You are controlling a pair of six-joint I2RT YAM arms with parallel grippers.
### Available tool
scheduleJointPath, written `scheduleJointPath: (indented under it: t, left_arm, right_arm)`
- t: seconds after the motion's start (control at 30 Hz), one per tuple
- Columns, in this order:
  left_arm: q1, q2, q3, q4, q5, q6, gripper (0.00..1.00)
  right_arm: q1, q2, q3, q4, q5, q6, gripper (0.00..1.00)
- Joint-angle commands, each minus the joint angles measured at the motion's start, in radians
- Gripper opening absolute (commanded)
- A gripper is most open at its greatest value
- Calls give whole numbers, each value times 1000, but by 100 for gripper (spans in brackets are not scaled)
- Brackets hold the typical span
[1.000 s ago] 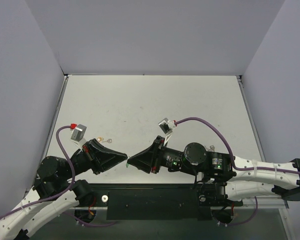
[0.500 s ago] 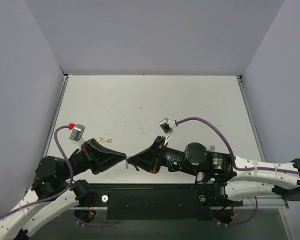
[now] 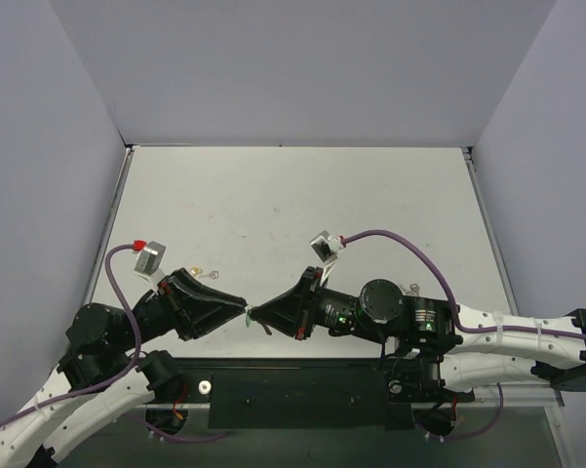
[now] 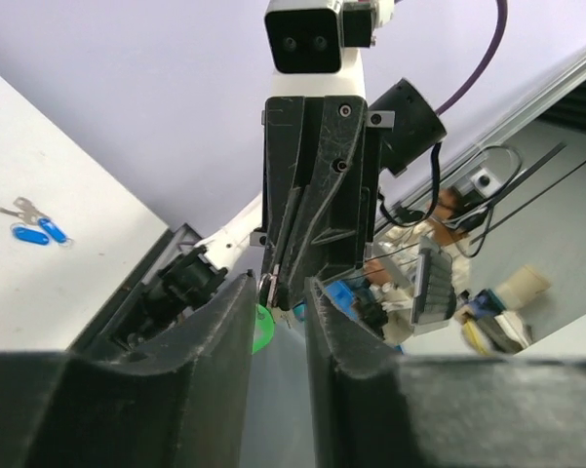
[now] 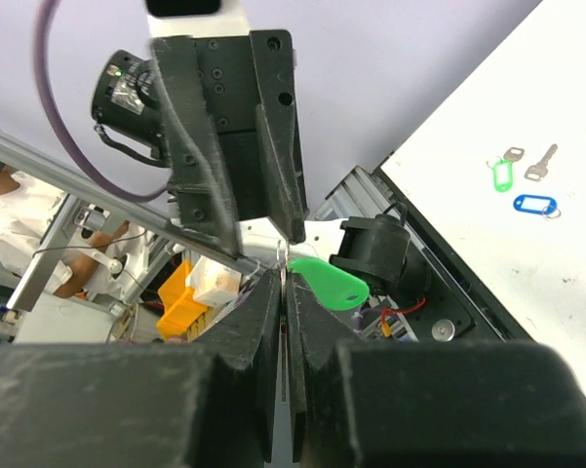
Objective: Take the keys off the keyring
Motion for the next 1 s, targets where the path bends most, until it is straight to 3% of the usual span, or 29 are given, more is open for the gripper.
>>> scheduleJointPath:
  t: [0.0,0.07,0.2,0.53,0.97]
  left_arm:
    - [2,-6,77,-28,-9,9,68]
    - [2,-20,97,-70,-46,3,75]
    - [2,-40,122,-81,-81,-10,76]
    - [3,-55,51,145,-110,-96,67]
    - [5,0,40,205,-61,-100,54]
  right_arm:
    - [5,-8,37,-17,28,-20,0]
    - [5,-18,37,-16,26,-21,0]
    - [5,-31,32,27,12,-24,0]
    - [4,-27,27,211,-72,-32,0]
    - [1,-12,26,277,-81,-41,0]
